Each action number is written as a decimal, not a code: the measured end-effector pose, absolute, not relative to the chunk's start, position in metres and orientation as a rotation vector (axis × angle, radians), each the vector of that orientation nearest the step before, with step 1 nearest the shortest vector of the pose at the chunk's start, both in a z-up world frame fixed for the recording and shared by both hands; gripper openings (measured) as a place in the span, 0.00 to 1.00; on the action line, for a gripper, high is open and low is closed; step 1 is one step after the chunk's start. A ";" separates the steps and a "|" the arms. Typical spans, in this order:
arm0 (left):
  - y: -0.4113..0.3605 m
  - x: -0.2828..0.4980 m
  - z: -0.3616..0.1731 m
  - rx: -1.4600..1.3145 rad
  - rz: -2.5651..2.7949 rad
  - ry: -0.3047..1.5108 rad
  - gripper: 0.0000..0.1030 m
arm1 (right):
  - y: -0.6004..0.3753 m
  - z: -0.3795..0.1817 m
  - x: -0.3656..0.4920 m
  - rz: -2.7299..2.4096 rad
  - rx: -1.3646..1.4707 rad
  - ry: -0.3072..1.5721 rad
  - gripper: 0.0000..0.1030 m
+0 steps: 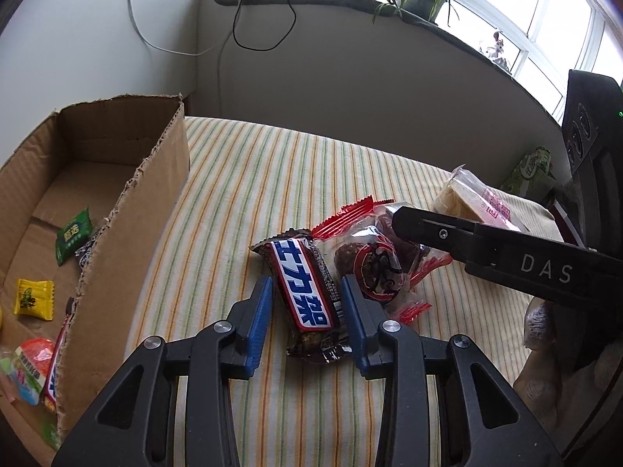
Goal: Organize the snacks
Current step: 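Grasp the Snickers bar with the left tool while the right tool grasps a red pastry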
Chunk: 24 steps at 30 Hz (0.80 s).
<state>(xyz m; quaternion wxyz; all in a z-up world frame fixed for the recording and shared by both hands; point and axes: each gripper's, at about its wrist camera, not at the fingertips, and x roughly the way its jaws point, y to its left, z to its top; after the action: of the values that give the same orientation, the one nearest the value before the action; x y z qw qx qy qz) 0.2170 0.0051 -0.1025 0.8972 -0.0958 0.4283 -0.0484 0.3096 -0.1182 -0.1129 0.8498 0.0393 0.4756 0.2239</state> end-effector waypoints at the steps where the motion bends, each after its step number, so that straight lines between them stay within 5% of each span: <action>1: 0.005 0.218 -0.103 -0.198 -0.103 0.889 0.34 | -0.117 -0.114 0.310 0.470 0.077 1.006 0.47; 24: 0.011 0.206 -0.103 -0.229 -0.164 0.879 0.20 | -0.156 -0.110 0.271 0.486 0.145 0.981 0.36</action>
<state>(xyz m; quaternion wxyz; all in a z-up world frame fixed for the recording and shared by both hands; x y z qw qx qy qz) 0.2065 0.0113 -0.1030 0.8954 -0.1103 0.4240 -0.0793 0.2715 -0.1555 -0.1103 0.8516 0.0687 0.4658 0.2306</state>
